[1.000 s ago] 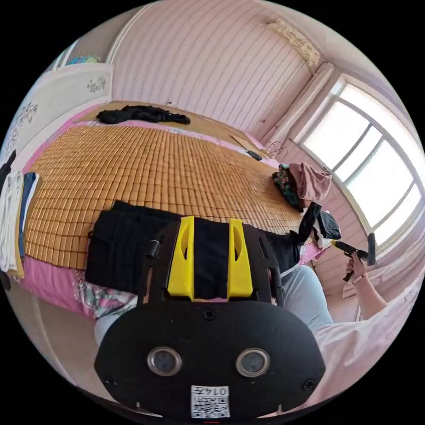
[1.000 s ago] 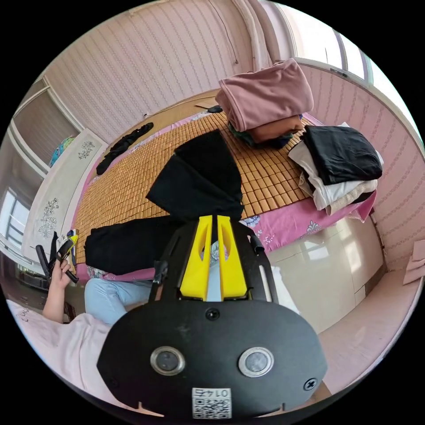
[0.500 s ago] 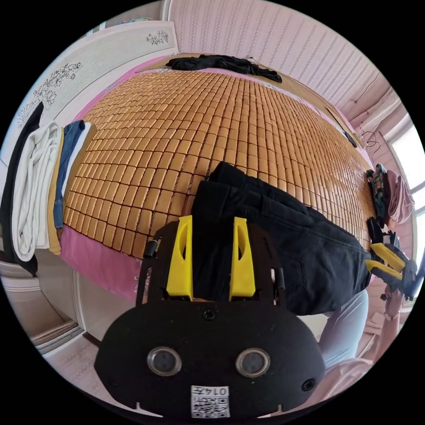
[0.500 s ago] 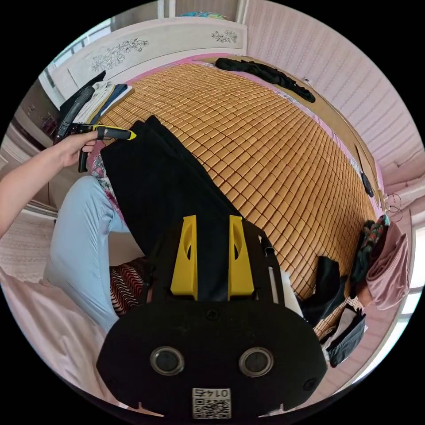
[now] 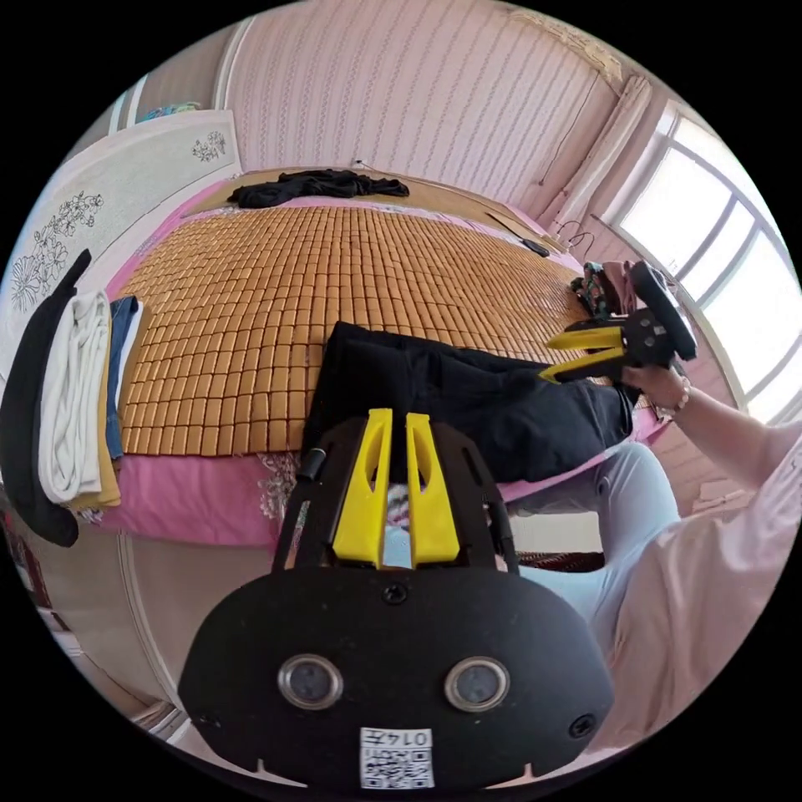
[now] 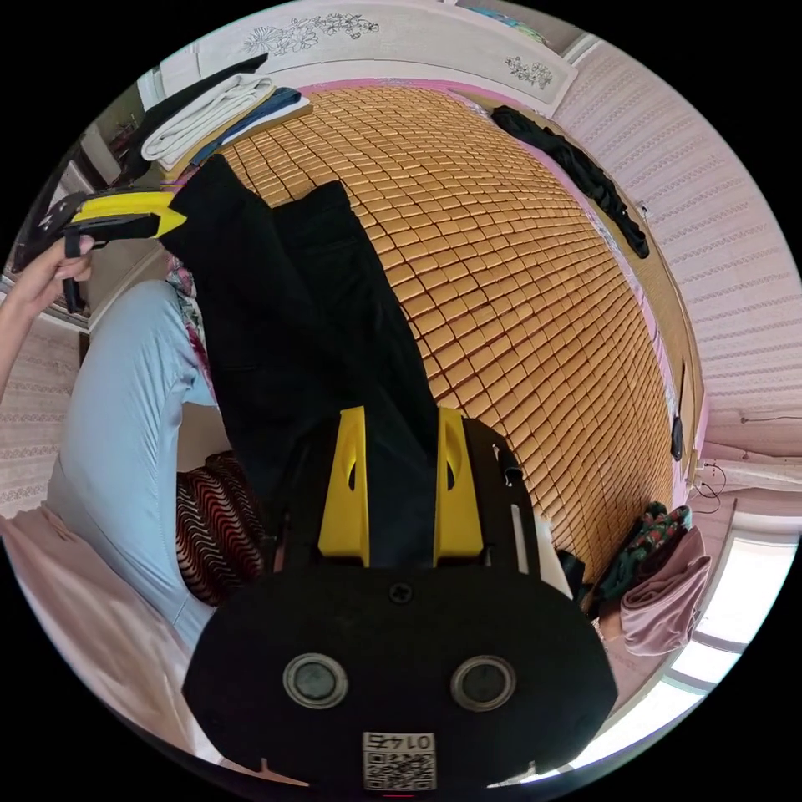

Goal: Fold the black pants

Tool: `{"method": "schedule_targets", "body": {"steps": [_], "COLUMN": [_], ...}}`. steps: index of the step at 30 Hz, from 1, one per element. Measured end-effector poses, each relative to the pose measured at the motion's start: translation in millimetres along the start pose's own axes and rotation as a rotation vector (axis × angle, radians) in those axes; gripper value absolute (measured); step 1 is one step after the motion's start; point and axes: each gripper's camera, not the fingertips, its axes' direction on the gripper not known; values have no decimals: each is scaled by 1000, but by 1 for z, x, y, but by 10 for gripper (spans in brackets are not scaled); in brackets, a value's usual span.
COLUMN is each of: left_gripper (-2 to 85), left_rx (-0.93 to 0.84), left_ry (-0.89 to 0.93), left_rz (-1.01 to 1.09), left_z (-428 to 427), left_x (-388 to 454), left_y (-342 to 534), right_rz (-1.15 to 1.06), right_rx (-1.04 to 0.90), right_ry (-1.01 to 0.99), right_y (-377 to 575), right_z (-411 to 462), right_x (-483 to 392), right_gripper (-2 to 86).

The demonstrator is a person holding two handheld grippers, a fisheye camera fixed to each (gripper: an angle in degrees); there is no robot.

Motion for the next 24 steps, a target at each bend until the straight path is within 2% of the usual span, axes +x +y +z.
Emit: {"method": "schedule_targets", "body": {"steps": [5,14,17,20,24], "left_gripper": [6,-7,-8,-8,1], "left_rx": [-128,-127,-171,-285,-131], "left_ry": [-9,12,-30,-195,3], "left_rz": [-2,-19,-54,-140,-284], "left_z": [-2,-24,-30,-24,-44], "left_x": [12,30,27,19,13], "left_y": [62,108,135,160,180], "right_rz": [5,-16,1,-25,-9], "right_rx": [-15,-43,-59,-160,-122], "right_ry": [-44,-46,-74,-138,-179], "right_y": [-26,-47,-47,-44,-31], "right_z": [2,4,11,35,27], "right_x": [-1,-2,4,0,5], "right_gripper": [136,141,140,132,111]}}
